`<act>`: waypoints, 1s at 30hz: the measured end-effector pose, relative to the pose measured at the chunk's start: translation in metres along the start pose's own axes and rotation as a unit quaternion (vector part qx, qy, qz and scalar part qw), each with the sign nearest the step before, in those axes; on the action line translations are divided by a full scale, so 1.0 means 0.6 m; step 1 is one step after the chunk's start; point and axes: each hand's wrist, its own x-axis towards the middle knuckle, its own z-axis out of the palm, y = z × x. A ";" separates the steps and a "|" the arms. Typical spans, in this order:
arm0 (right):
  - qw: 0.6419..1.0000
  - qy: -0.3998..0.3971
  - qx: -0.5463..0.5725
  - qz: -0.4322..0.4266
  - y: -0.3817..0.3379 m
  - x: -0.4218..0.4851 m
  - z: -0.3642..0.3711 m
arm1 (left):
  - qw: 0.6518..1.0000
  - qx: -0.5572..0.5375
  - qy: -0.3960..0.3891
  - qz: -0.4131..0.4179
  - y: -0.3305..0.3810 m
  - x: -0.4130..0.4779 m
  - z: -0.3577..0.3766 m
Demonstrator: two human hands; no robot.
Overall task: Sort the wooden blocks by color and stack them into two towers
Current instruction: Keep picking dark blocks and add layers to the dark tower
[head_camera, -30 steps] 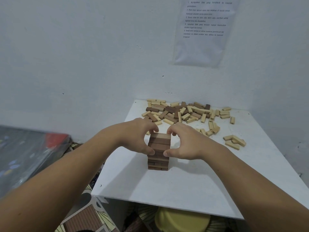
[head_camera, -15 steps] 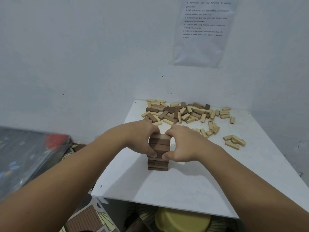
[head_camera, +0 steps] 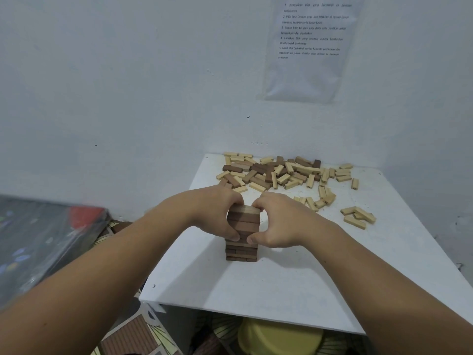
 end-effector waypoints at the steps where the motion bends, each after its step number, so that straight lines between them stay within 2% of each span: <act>1: 1.000 -0.001 0.001 0.000 -0.001 -0.001 -0.001 | 1.000 0.001 -0.006 -0.003 0.001 0.000 -0.001; 8: 0.999 -0.020 0.014 0.023 0.002 -0.007 0.001 | 0.999 -0.030 -0.001 -0.015 0.000 -0.007 0.002; 9: 0.999 -0.023 0.033 0.027 0.006 -0.012 0.003 | 0.999 -0.051 0.007 -0.015 -0.006 -0.011 0.005; 11: 0.989 0.023 0.144 0.029 0.011 -0.027 0.009 | 0.987 -0.150 0.062 -0.008 -0.016 -0.029 0.009; 13: 0.940 0.129 0.313 0.037 0.008 -0.044 0.020 | 0.940 -0.299 0.165 -0.004 -0.021 -0.047 0.023; 15: 0.859 0.226 0.456 0.058 -0.008 -0.050 0.037 | 0.852 -0.451 0.264 -0.027 -0.015 -0.051 0.049; 17: 0.795 0.262 0.544 0.065 -0.029 -0.038 0.054 | 0.782 -0.527 0.329 -0.053 -0.001 -0.039 0.077; 20: 0.751 0.269 0.597 0.087 -0.052 -0.006 0.068 | 0.722 -0.587 0.352 -0.096 0.035 -0.016 0.097; 21: 0.742 0.270 0.606 0.095 -0.056 0.004 0.071 | 0.713 -0.594 0.357 -0.108 0.046 -0.009 0.099; 24: 0.726 0.261 0.626 0.116 -0.066 0.024 0.080 | 0.715 -0.593 0.347 -0.129 0.059 0.016 0.115; 30: 0.718 0.242 0.633 0.156 -0.076 0.028 0.087 | 0.710 -0.610 0.312 -0.162 0.058 0.037 0.133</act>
